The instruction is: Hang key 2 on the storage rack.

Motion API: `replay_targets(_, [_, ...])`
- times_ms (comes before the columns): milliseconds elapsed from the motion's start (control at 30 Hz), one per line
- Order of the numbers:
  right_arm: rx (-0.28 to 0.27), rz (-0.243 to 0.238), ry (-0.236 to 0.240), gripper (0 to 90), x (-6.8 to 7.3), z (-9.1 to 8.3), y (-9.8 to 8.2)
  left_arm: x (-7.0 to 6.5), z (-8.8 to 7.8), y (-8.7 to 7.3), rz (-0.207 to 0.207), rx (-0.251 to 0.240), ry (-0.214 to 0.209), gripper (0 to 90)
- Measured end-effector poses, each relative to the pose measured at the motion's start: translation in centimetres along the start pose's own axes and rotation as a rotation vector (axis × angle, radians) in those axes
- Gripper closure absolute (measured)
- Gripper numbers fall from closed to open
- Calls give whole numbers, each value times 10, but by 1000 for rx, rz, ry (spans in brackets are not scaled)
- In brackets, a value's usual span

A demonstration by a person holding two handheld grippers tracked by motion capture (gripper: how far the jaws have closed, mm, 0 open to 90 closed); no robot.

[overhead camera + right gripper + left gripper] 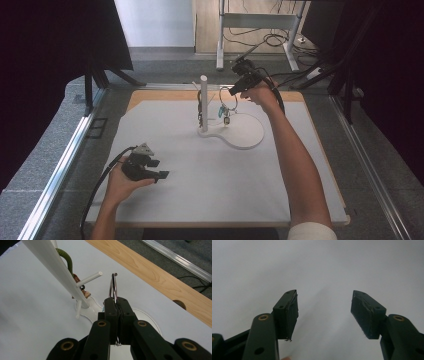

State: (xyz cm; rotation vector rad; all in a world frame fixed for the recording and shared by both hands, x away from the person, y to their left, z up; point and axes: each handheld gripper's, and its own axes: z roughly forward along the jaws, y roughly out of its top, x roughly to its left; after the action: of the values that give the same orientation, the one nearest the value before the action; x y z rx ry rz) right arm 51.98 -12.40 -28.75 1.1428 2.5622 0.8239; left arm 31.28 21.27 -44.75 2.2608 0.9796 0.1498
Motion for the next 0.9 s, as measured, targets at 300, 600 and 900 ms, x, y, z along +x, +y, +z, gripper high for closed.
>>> replay_targets(300, [0,-2,0,881,1,12,7,0,-1,0,0,-3,-1,393])
replay_targets(600, [4,3,-1,881,0,19,10,0,0,0,2,1,0,393])
replay_targets(900, [8,-3,-1,881,2,28,12,-1,0,0,0,-2,-1,393])
